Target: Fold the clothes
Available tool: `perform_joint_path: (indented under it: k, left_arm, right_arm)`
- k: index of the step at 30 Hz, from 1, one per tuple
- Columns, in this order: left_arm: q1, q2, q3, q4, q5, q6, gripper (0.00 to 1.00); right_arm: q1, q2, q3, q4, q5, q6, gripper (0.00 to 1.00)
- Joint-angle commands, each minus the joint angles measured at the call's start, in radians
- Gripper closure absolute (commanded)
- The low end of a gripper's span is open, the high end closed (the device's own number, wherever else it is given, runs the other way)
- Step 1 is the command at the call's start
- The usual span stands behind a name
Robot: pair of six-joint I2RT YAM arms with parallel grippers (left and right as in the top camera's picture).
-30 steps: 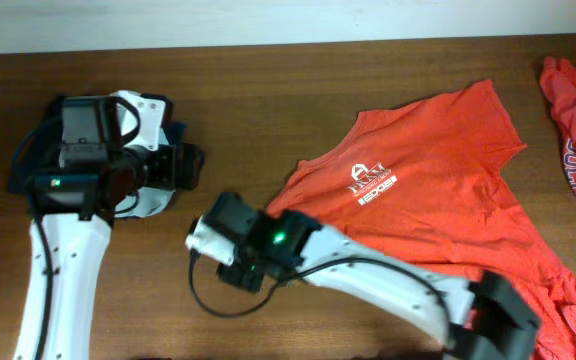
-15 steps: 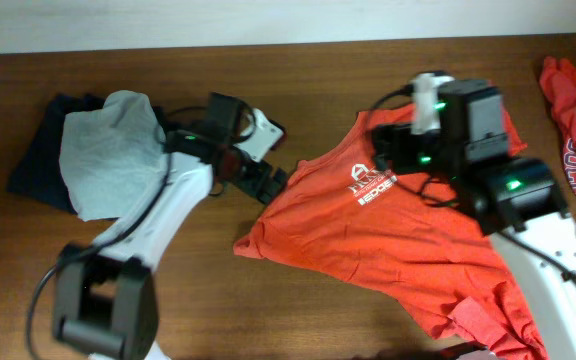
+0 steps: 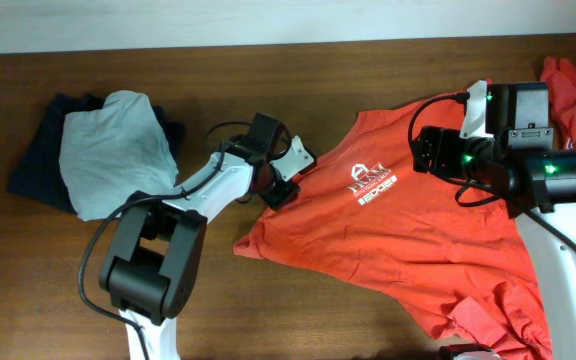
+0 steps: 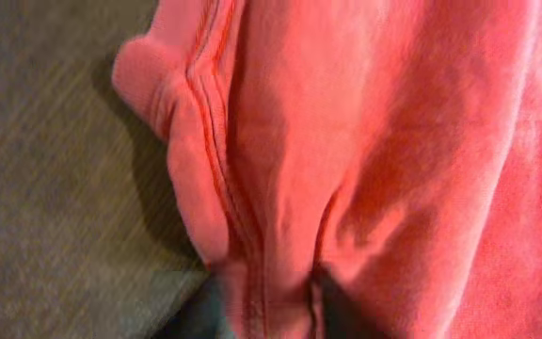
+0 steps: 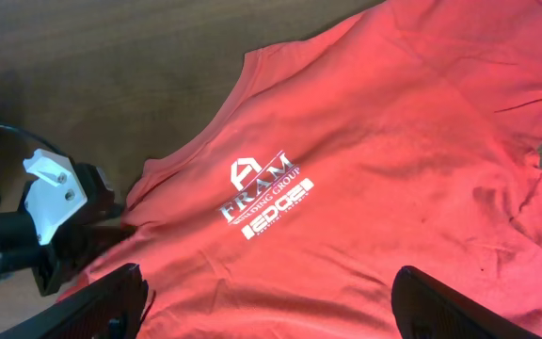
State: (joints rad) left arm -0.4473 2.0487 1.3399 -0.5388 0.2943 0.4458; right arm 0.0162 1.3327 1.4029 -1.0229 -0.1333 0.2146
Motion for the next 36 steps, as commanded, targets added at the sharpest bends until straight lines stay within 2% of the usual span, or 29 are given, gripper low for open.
perform_joint_path:
  k: [1, 3, 5, 7, 9, 13, 16, 19, 27, 29, 34, 36]
  left_arm:
    - [-0.003, 0.005, 0.015, 0.005, -0.011, 0.002, 0.99]
    - [0.003, 0.005, 0.015, 0.007, -0.120, -0.112, 0.99]
    - [0.023, 0.004, 0.015, -0.004, -0.340, -0.307, 0.99]
    - [0.053, 0.003, 0.019, -0.033, -0.458, -0.425, 0.99]
    - [0.100, 0.002, 0.026, -0.068, -0.502, -0.505, 0.99]
    - [0.233, 0.000, 0.036, -0.128, -0.494, -0.663, 0.99]
    - [0.306, 0.000, 0.036, -0.159, -0.444, -0.678, 1.00]
    - [0.350, 0.000, 0.036, -0.208, -0.472, -0.698, 1.00]
    - [0.393, -0.010, 0.040, -0.238, -0.482, -0.707, 0.99]
    - [0.392, -0.014, 0.048, -0.239, -0.482, -0.707, 0.96]
    - [0.390, -0.020, 0.071, -0.239, -0.473, -0.706, 0.85]
    - [0.390, -0.020, 0.078, -0.241, -0.471, -0.706, 0.82]
  right_arm:
    - [-0.005, 0.003, 0.005, -0.002, -0.013, 0.011, 0.12]
    - [-0.005, 0.003, 0.005, -0.002, -0.009, 0.011, 0.11]
    - [-0.005, 0.003, 0.005, -0.002, 0.016, 0.011, 0.11]
    - [-0.005, 0.005, 0.005, -0.002, 0.036, 0.011, 0.11]
    - [-0.005, 0.012, 0.005, -0.002, 0.048, 0.011, 0.11]
    - [-0.005, 0.060, 0.003, -0.005, 0.052, 0.011, 0.11]
    - [-0.005, 0.138, 0.003, -0.019, 0.051, 0.013, 0.11]
    - [-0.011, 0.240, 0.003, -0.036, 0.057, 0.040, 0.11]
    - [-0.056, 0.527, 0.003, -0.113, 0.058, 0.039, 0.11]
    - [-0.057, 0.581, 0.003, -0.120, 0.056, -0.006, 0.11]
    - [-0.057, 0.663, 0.002, -0.059, 0.099, -0.008, 0.11]
    - [-0.057, 0.687, 0.001, -0.035, 0.108, -0.008, 0.18]
